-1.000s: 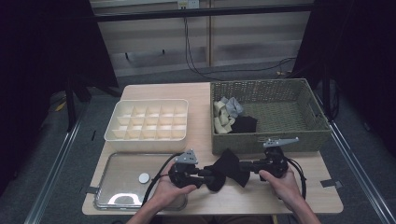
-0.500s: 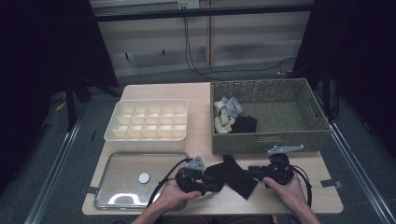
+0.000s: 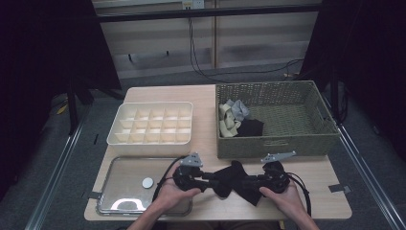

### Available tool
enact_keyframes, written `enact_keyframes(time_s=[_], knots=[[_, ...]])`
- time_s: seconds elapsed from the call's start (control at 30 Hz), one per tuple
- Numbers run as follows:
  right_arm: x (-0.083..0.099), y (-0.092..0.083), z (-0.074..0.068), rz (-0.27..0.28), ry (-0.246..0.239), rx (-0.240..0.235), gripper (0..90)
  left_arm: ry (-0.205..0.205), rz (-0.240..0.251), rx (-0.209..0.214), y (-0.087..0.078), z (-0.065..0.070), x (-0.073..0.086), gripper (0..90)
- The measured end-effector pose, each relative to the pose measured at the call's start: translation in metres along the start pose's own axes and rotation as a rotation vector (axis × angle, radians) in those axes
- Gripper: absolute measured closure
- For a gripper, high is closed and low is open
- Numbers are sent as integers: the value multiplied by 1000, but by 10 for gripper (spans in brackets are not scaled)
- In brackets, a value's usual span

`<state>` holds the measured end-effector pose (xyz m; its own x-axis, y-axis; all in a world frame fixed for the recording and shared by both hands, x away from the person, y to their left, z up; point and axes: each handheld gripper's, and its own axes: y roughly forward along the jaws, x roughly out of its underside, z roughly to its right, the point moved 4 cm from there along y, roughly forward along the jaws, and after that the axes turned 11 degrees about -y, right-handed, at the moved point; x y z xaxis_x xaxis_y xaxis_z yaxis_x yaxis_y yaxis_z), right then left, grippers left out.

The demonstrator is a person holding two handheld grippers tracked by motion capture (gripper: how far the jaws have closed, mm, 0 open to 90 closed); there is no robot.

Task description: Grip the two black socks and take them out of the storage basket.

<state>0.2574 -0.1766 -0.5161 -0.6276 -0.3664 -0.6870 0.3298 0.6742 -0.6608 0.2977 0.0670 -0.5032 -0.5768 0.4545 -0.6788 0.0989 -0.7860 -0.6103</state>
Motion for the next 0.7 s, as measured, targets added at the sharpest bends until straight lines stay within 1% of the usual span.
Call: enact_keyframes(time_s=[0.03,0.07,0.1,0.13,0.17,0.27,0.3,0.33,0.37,0.4,0.43,0.47,0.5,0.53,0.57,0.6,0.63,0.67,0.7], knots=[[1,-2,-1,0,3,0,672,-19,6,-7,0,-4,0,640],[2,-3,-1,3,6,0,672,-29,10,-22,1,-9,-1,626],[3,-5,-1,2,9,6,672,-43,9,-29,4,-13,-1,590],[5,-6,-1,3,21,11,672,-44,3,-27,6,-15,-2,582],[7,-8,0,-4,21,16,672,-52,8,-27,8,-17,-2,570],[13,-11,-1,-14,30,36,684,-89,-13,-17,17,-21,-2,552],[16,-11,-1,-19,29,44,684,-90,-25,-20,20,-21,-1,552],[18,-11,0,-25,37,45,684,-79,-47,-28,24,-20,1,557],[20,-11,2,-33,38,49,695,-66,-54,-31,26,-19,2,585],[20,-11,3,-31,44,49,696,-57,-60,-36,27,-16,2,611],[20,-10,4,-29,45,49,696,-55,-61,-25,28,-15,2,641],[20,-10,5,-29,43,48,696,-57,-68,-14,28,-15,3,680],[19,-9,6,-24,41,52,696,-59,-67,-18,28,-15,3,730],[18,-9,6,-26,47,52,696,-67,-68,-13,27,-15,3,777],[18,-9,8,-23,45,53,696,-71,-65,5,27,-14,3,833],[17,-8,8,-25,44,57,696,-68,-59,3,26,-14,3,858],[17,-8,9,-24,43,61,696,-74,-48,8,24,-13,2,866],[16,-8,9,-24,48,64,694,-71,-47,15,21,-13,2,871],[16,-8,10,-24,49,62,692,-79,-32,19,18,-12,1,873]])
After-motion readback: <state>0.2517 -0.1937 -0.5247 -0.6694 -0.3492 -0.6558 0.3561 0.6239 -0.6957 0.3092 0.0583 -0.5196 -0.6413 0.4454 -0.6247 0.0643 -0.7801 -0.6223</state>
